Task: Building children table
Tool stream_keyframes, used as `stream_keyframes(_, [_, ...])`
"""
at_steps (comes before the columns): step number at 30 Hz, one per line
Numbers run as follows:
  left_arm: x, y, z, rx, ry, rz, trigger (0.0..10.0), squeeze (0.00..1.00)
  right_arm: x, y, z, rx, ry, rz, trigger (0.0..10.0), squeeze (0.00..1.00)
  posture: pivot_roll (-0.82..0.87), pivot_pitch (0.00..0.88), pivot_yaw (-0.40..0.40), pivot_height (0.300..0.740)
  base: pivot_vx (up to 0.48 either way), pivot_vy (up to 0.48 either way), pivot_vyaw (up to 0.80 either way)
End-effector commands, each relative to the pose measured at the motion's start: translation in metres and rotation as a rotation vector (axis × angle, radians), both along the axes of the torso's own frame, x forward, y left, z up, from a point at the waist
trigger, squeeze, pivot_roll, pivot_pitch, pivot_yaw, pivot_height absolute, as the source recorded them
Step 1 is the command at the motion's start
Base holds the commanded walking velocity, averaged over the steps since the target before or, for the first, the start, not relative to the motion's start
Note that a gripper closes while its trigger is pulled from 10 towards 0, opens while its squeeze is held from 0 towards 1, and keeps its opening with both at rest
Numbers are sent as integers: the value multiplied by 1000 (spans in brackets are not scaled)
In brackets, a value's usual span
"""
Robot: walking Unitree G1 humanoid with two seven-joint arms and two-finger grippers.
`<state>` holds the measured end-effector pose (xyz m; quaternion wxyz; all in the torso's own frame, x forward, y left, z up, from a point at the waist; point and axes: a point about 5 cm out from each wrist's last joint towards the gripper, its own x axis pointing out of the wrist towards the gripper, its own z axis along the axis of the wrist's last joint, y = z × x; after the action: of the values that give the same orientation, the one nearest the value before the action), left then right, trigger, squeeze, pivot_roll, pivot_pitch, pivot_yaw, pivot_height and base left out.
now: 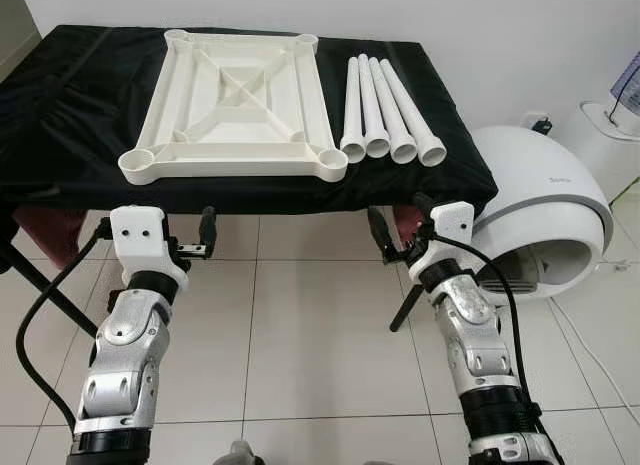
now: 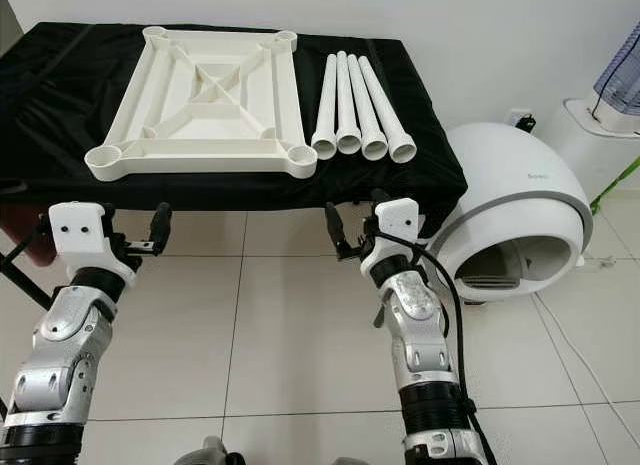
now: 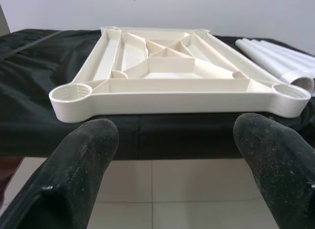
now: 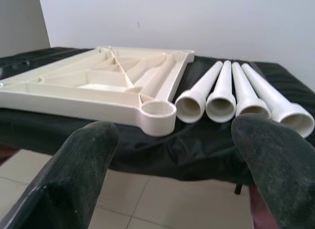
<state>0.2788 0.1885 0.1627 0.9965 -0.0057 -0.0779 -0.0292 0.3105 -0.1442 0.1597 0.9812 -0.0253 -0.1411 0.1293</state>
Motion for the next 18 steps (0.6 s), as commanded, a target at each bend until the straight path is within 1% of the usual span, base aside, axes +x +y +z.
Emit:
stream_keyframes(1, [2, 2, 4, 12, -11, 9, 10000, 0, 3, 1, 4, 7, -20, -4, 10000, 0, 25, 0, -18, 740, 0, 0, 0])
stream_keyframes(4, [5, 5, 10, 23, -29, 17, 10000, 0, 7, 1, 7, 18, -34, -12, 10000, 0, 33, 0, -12, 740, 0, 0, 0])
stream_keyframes(5, [7, 8, 12, 18, -34, 26, 10000, 0, 10, 0, 6, 28, -36, -30, 10000, 0, 39, 0, -11, 740, 0, 0, 0])
stream_keyframes(7, [7, 9, 13, 17, -32, 28, 10000, 0, 11, -1, 6, 32, -37, -41, 10000, 0, 39, 0, -11, 740, 0, 0, 0])
stream_keyframes(8, [8, 10, 14, 18, -28, 28, 10000, 0, 12, -3, 6, 53, -38, -62, 10000, 0, 46, 0, -13, 740, 0, 0, 0])
stream_keyframes(18, [12, 12, 16, 1, -36, 24, 10000, 0, 16, 0, 11, 54, -61, -55, 10000, 0, 42, 0, -10, 740, 0, 0, 0])
